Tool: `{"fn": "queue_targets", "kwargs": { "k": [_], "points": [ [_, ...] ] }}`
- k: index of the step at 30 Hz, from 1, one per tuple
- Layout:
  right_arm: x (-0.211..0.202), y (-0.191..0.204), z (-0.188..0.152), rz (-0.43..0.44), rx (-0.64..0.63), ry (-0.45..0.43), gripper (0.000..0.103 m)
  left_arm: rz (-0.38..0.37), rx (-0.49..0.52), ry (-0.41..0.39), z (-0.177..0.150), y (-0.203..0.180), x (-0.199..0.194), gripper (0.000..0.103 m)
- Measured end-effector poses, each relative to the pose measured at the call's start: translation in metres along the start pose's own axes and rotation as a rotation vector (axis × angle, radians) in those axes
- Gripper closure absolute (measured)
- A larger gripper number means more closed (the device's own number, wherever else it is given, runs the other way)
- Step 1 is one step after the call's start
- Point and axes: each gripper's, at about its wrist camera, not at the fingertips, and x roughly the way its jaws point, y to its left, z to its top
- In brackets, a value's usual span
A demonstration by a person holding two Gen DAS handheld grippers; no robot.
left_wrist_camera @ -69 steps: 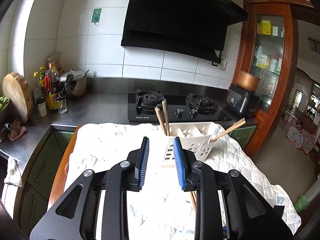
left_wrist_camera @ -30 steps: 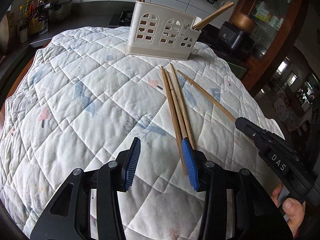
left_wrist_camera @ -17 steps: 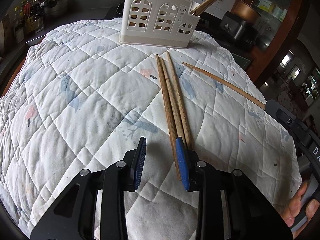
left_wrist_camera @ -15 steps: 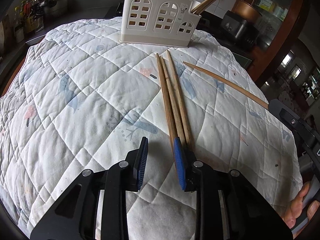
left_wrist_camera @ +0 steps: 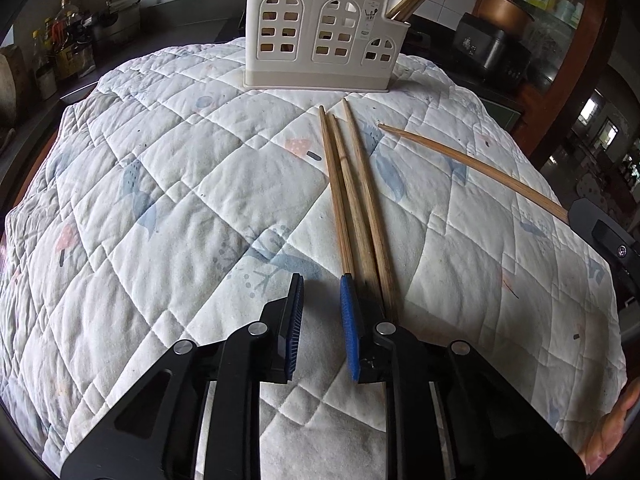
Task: Organize utensils
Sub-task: 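Close the left tool on a wooden chopstick while the right tool holds its own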
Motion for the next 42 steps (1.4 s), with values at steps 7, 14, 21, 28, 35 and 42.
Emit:
{"fn": "queue_targets", "kwargs": {
  "k": [7,14,21,28,35,42],
  "points": [
    [-0.001,-0.002,0.000,0.000,0.003,0.001,0.096,-0.049,-0.060,-0.007,0.001,0.006,-0.005,0.086],
    [0.000,-0.001,-0.001,0.004,0.004,0.002,0.096,-0.091,-0.062,0.005,-0.001,0.000,-0.003,0.086],
    [0.000,-0.002,-0.002,0.005,0.007,0.005,0.096,-0.072,-0.070,0.015,-0.003,0.002,0.003,0.081],
    [0.000,-0.003,-0.002,0.007,0.010,0.008,0.096,-0.065,-0.069,0.011,0.000,0.004,0.005,0.083],
    [0.002,-0.003,-0.002,0.005,0.008,0.011,0.096,0.050,0.041,-0.007,-0.001,-0.021,0.009,0.085],
    [-0.002,-0.002,0.009,-0.007,-0.023,-0.013,0.096,0.008,0.026,0.005,0.008,-0.009,0.005,0.097]
  ]
}}
